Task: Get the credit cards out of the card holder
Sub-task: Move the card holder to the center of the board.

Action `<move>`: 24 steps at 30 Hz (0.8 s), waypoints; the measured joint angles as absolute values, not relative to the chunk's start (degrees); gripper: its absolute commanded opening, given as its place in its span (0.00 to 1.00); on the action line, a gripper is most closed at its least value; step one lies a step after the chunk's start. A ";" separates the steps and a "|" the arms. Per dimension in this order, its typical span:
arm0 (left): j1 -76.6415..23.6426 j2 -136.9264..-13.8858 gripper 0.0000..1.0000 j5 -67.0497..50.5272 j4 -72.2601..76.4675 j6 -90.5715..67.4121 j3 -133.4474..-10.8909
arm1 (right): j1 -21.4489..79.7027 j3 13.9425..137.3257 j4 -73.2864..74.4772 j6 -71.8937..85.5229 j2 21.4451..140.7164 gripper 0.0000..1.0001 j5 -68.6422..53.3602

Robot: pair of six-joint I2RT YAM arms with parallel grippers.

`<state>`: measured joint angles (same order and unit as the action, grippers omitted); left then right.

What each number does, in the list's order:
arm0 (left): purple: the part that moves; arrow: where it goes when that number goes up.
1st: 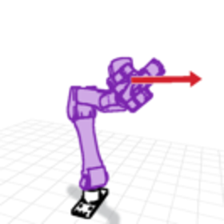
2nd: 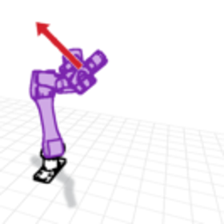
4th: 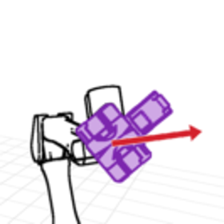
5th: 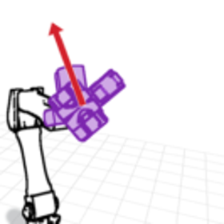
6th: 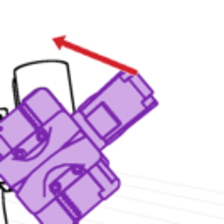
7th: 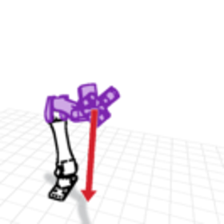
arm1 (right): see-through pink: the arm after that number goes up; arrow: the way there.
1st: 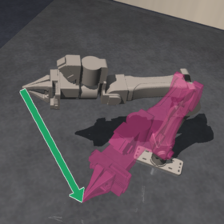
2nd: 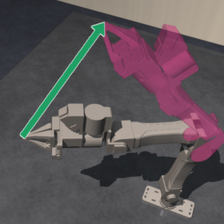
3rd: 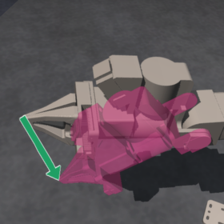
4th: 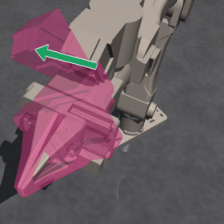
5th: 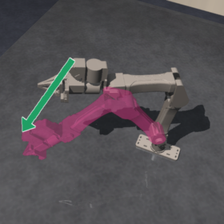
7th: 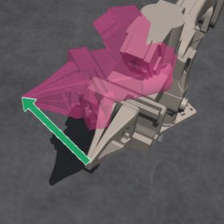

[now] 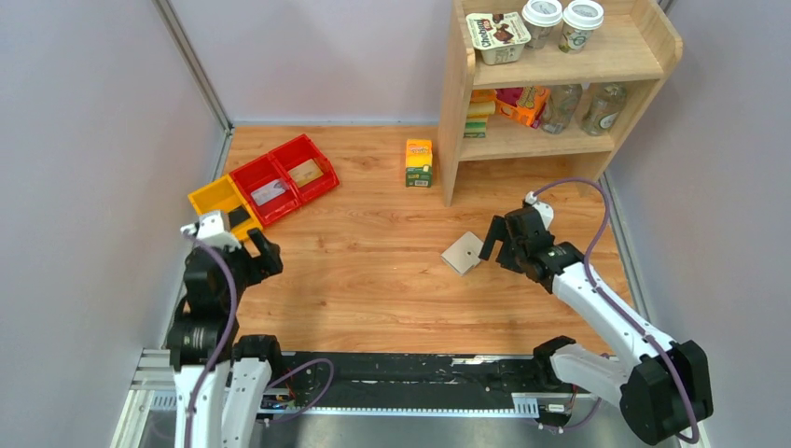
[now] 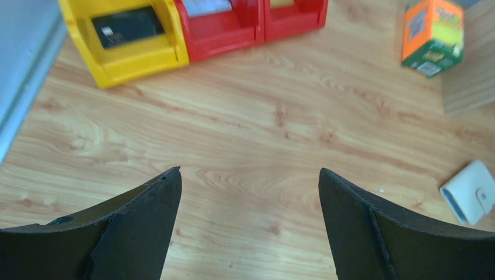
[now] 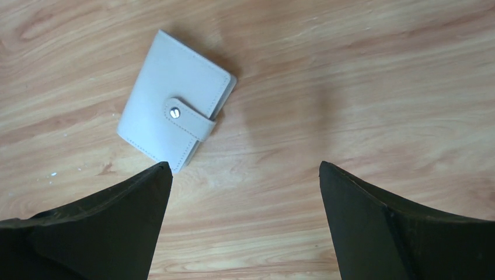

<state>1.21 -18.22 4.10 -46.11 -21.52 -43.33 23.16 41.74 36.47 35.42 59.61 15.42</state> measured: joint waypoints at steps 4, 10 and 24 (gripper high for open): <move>1.21 -30.96 0.92 -0.58 -46.41 -21.54 -45.52 | 22.48 38.28 31.83 36.53 60.40 1.00 10.26; 1.19 -37.45 0.92 -8.19 -44.14 -21.76 -44.51 | 19.35 32.47 20.73 39.48 60.77 0.90 2.59; -8.60 -38.02 0.91 -18.28 -26.52 -29.76 -30.24 | 10.52 20.14 -2.22 46.74 67.24 0.67 -11.09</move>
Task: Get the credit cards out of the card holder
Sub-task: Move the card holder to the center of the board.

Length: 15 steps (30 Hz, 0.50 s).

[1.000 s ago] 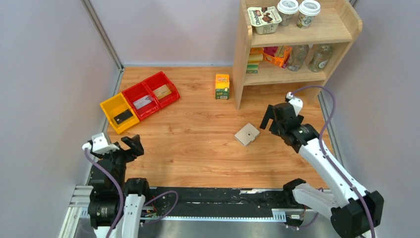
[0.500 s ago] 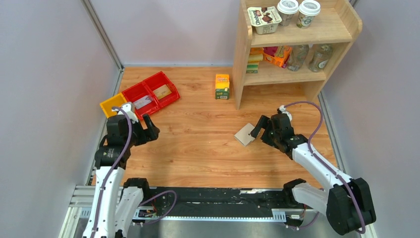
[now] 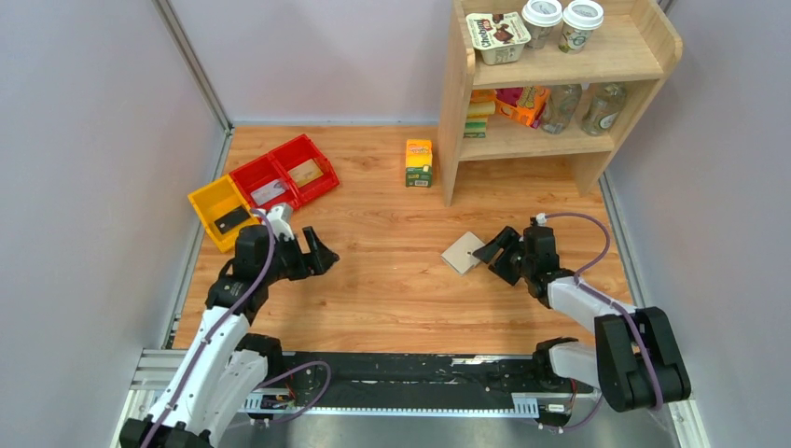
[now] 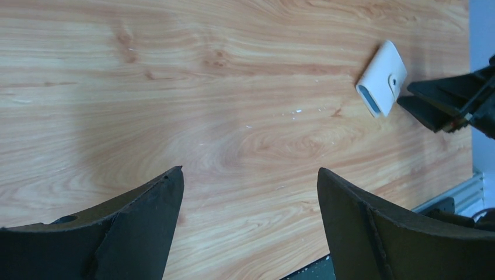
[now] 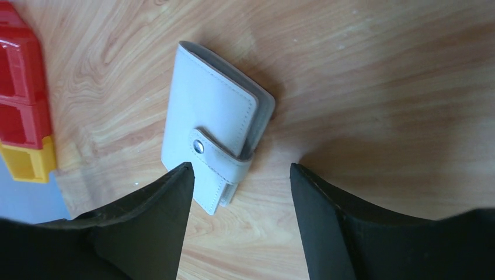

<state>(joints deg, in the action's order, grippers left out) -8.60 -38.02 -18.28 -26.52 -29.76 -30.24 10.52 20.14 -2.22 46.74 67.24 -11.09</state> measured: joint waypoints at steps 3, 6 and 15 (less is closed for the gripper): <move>-12.49 -40.51 0.89 -17.85 -23.92 -31.11 -29.78 | 10.02 19.79 -8.32 47.97 70.91 0.63 -13.61; -16.25 -44.12 0.88 -17.04 -21.45 -32.34 -29.71 | 9.56 19.35 -15.05 49.50 75.07 0.58 -15.70; -22.13 -46.89 0.88 -14.41 -17.30 -34.61 -27.42 | 8.54 19.18 -27.55 51.64 85.10 0.25 -20.99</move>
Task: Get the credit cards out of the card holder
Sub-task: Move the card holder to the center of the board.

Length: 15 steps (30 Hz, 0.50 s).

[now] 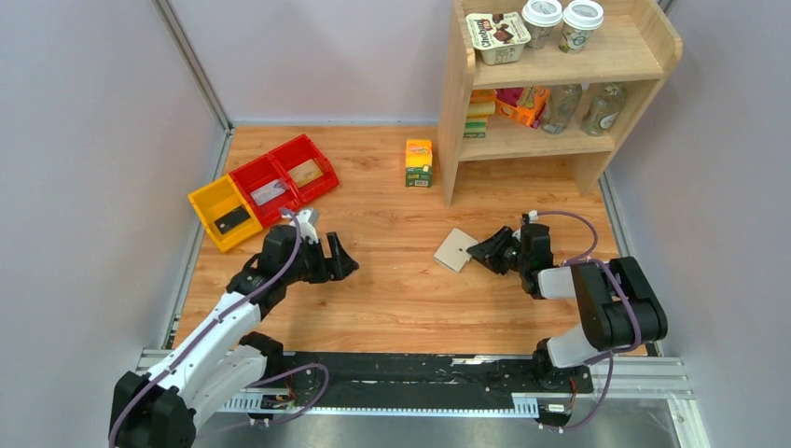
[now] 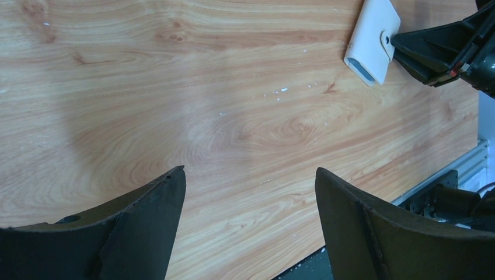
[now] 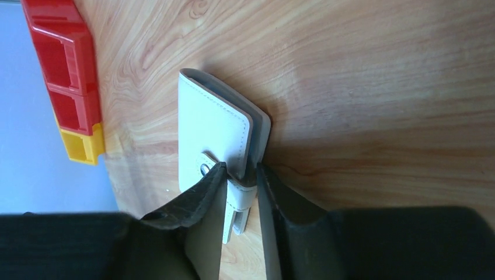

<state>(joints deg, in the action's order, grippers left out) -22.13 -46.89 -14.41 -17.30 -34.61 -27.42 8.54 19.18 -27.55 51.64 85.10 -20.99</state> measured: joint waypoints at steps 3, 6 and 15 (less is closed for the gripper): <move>-23.35 -49.19 0.88 -14.17 -15.33 -35.48 -27.22 | 8.43 19.29 -30.70 51.86 87.68 0.14 -23.77; -25.45 -53.39 0.88 -14.13 -12.47 -36.45 -27.22 | 8.82 20.01 -34.24 51.94 90.80 0.07 -27.18; -29.67 -69.28 0.88 -13.61 -4.34 -40.29 -28.14 | 18.15 24.43 -37.39 51.37 97.12 0.02 -32.45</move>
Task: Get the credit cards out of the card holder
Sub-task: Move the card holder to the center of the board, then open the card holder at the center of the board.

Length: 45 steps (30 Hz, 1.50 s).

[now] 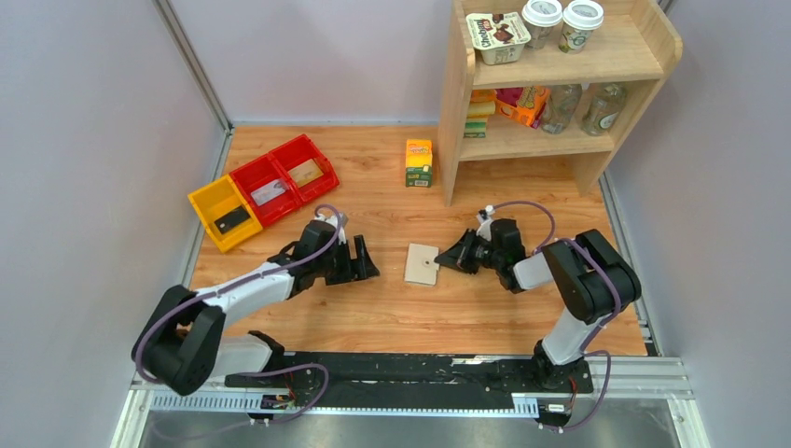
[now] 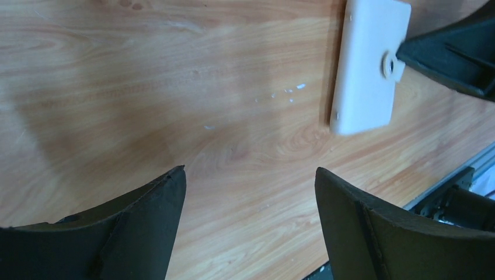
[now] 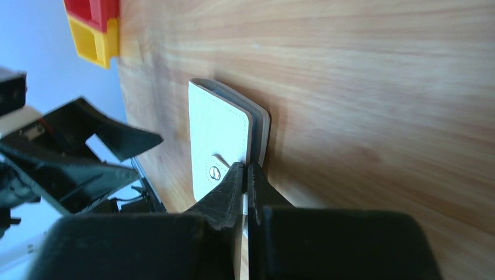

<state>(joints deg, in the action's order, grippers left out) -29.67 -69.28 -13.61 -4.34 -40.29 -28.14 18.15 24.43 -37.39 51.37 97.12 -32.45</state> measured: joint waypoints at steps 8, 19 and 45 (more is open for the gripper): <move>-30.35 -84.49 0.87 -15.97 8.78 -46.04 -32.93 | 24.58 27.97 -39.53 51.27 101.86 0.00 -33.98; -36.27 -93.21 0.60 -16.58 16.86 -50.76 -36.67 | 25.43 28.51 -40.99 51.44 103.11 0.01 -34.41; -43.46 -84.55 0.00 -4.38 9.32 -55.70 -33.34 | 38.46 34.09 -9.89 41.65 84.27 0.89 -13.34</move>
